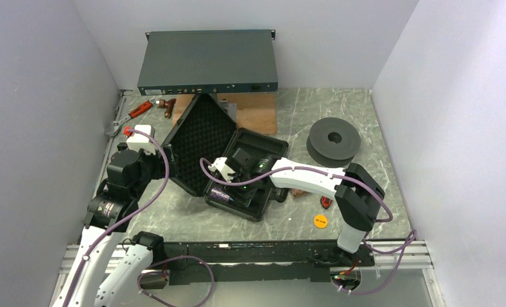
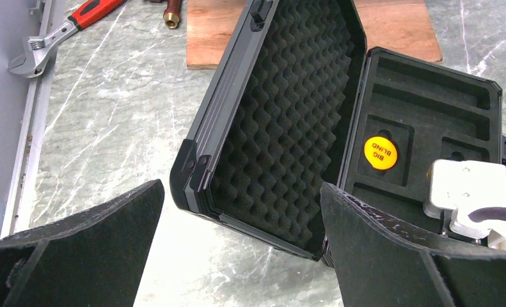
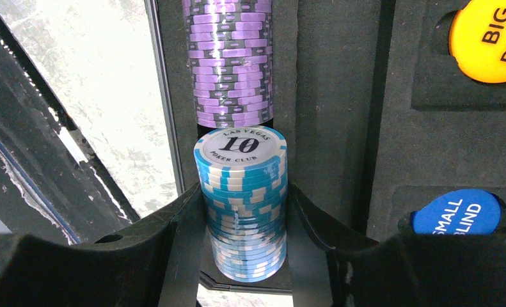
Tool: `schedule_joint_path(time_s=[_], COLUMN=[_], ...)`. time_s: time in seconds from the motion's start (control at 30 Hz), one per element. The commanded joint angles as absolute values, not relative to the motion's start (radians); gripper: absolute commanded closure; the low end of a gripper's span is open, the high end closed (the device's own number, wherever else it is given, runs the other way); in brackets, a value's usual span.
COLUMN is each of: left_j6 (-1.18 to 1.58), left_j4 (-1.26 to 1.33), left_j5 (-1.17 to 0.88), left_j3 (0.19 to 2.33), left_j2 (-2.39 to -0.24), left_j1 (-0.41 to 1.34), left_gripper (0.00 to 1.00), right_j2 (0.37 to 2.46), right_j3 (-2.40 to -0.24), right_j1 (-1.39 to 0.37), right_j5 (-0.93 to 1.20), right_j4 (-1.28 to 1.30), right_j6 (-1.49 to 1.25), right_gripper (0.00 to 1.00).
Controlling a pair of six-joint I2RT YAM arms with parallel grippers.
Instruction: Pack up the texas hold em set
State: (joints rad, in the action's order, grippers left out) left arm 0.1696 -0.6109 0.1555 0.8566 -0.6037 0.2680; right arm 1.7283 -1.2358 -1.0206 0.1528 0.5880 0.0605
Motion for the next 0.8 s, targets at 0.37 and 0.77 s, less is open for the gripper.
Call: schedule_joint_path(time_s=[0.37,0.77], left_j6=[0.162,0.163], left_j4=[-0.595,-0.595], left_j5=[0.167,0.17], left_j3=[0.863,0.863], left_j2=[-0.603,-0.6], left_j1=[0.276,0.283], left_gripper=[0.01,0.01], right_j2=[1.779,1.831], right_j3=[-1.305,-1.342], right_j1=[-1.044,-1.064], right_j5=[0.131,0.115], right_j4=[0.591,0.624], right_j6=[0.075,0.067], right_gripper=[1.0,1.0])
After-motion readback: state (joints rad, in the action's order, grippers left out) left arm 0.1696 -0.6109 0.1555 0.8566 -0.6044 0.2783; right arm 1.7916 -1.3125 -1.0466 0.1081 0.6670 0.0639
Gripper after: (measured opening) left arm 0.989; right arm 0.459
